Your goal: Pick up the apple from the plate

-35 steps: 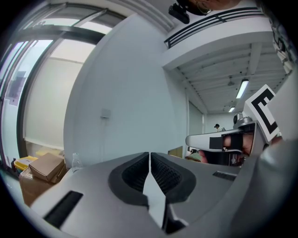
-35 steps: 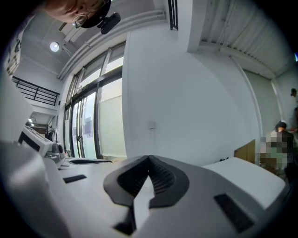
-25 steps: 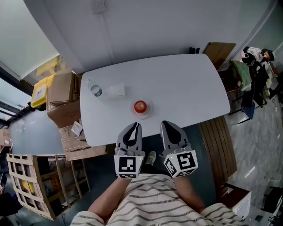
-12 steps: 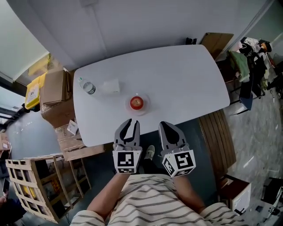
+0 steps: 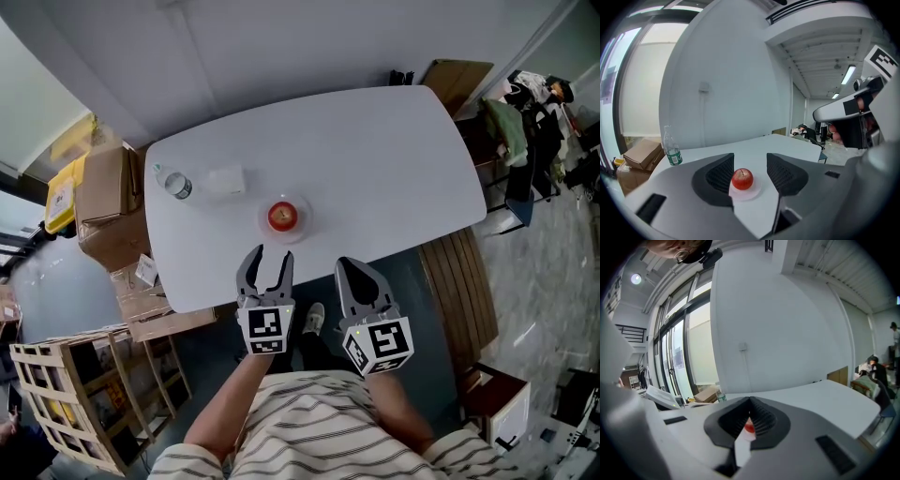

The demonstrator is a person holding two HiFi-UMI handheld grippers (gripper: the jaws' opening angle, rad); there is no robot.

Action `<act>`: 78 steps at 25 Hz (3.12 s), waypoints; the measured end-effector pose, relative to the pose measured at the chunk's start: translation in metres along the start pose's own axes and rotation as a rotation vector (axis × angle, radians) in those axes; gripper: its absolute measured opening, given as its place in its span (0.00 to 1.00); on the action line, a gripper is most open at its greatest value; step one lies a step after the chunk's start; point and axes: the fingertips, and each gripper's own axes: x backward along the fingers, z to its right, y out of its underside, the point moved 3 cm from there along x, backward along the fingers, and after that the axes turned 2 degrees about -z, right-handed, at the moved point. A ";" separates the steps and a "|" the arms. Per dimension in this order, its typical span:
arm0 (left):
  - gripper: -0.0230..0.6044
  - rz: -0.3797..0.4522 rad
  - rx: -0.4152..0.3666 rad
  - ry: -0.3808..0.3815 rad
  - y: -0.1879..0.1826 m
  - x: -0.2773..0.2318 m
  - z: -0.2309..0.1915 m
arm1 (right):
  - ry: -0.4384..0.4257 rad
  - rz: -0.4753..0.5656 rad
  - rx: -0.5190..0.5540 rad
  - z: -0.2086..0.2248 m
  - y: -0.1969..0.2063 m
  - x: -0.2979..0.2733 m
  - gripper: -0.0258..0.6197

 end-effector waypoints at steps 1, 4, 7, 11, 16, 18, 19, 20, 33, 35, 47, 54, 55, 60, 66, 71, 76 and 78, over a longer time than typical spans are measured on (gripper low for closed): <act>0.37 -0.005 -0.003 -0.001 0.004 -0.003 0.000 | 0.000 -0.003 -0.002 0.001 0.001 -0.001 0.06; 0.39 -0.020 -0.012 -0.006 0.014 -0.012 -0.003 | -0.003 -0.013 -0.008 0.000 0.006 -0.003 0.06; 0.43 -0.029 -0.013 -0.008 0.025 -0.023 -0.004 | -0.003 -0.024 -0.009 0.001 0.011 -0.003 0.06; 0.48 -0.036 -0.013 -0.005 0.036 -0.038 -0.005 | -0.001 -0.040 -0.010 0.005 0.016 -0.003 0.06; 0.53 -0.067 -0.031 -0.002 0.049 -0.063 -0.008 | 0.006 -0.037 -0.015 0.012 0.015 -0.004 0.06; 0.55 -0.085 -0.040 -0.001 0.055 -0.071 -0.008 | 0.008 -0.035 -0.015 0.013 0.015 -0.004 0.06; 0.55 -0.094 -0.045 -0.001 0.059 -0.075 -0.009 | 0.009 -0.034 -0.014 0.014 0.015 -0.004 0.06; 0.56 -0.102 -0.052 -0.003 0.062 -0.079 -0.010 | 0.009 -0.033 -0.014 0.014 0.014 -0.004 0.06; 0.63 -0.164 -0.052 -0.011 0.103 -0.121 -0.024 | 0.037 -0.047 -0.015 0.026 0.019 -0.001 0.06; 0.64 -0.185 -0.047 -0.016 0.108 -0.125 -0.026 | 0.041 -0.051 -0.016 0.028 0.020 0.000 0.06; 0.64 -0.235 -0.070 0.025 0.120 -0.147 -0.028 | 0.024 -0.067 -0.017 0.021 0.026 -0.008 0.06; 0.63 -0.225 -0.090 0.037 0.123 -0.155 -0.028 | 0.028 -0.076 -0.016 0.023 0.028 -0.008 0.06; 0.63 -0.215 -0.097 0.037 0.123 -0.156 -0.028 | 0.030 -0.078 -0.016 0.023 0.028 -0.008 0.06; 0.59 -0.224 -0.085 0.033 0.119 -0.155 -0.026 | 0.036 -0.082 -0.018 0.025 0.031 -0.007 0.06; 0.59 -0.208 -0.052 0.032 0.114 -0.149 -0.025 | 0.034 -0.075 -0.023 0.026 0.029 -0.007 0.06; 0.59 -0.196 0.019 -0.011 0.101 -0.128 -0.034 | 0.018 -0.070 -0.015 0.021 0.027 -0.012 0.06; 0.59 -0.183 0.039 -0.046 0.089 -0.104 -0.039 | -0.003 -0.057 -0.011 0.013 0.023 -0.015 0.06; 0.59 -0.187 0.042 -0.051 0.085 -0.095 -0.040 | -0.007 -0.045 -0.020 0.010 0.021 -0.016 0.06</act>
